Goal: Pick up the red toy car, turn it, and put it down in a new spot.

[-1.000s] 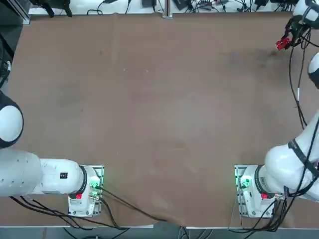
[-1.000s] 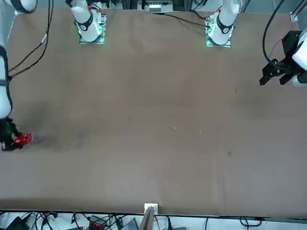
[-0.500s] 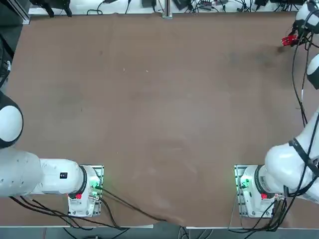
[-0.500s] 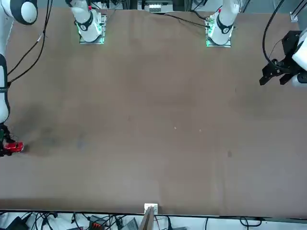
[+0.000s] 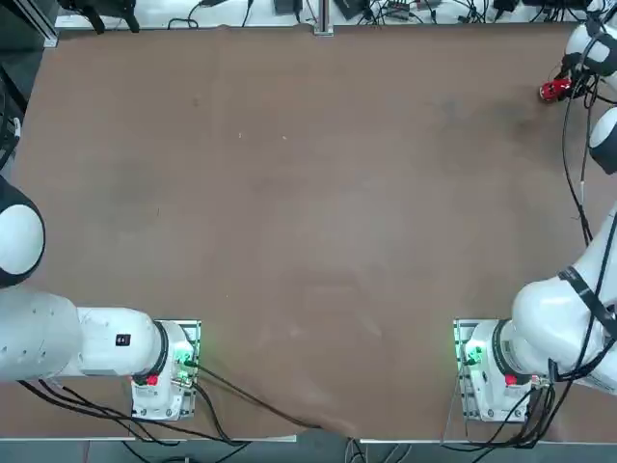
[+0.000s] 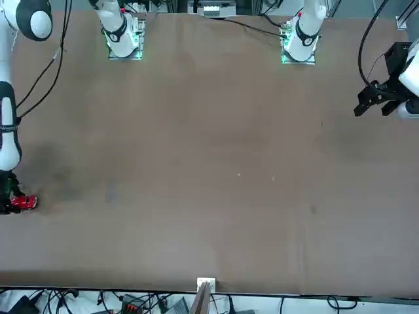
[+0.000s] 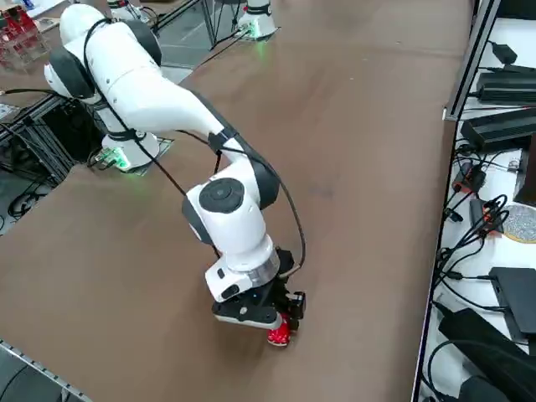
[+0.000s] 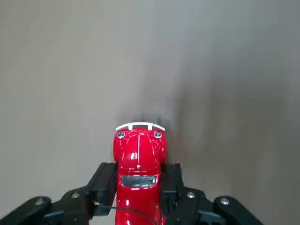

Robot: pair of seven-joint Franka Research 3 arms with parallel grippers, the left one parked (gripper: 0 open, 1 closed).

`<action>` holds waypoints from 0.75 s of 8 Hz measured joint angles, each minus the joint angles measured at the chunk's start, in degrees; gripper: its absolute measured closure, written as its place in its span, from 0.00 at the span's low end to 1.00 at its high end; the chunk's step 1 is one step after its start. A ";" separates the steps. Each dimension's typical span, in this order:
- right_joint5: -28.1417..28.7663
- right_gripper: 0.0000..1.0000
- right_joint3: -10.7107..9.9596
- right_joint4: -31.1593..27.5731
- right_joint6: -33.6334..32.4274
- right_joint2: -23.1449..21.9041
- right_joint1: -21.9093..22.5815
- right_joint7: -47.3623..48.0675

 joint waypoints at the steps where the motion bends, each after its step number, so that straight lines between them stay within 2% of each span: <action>1: 0.41 0.49 0.00 0.04 0.00 0.00 -0.25 0.01; 5: 4.10 0.48 0.01 -0.21 0.50 0.35 -1.30 0.05; 6: 4.19 0.36 0.02 -0.35 0.69 0.41 -1.50 0.05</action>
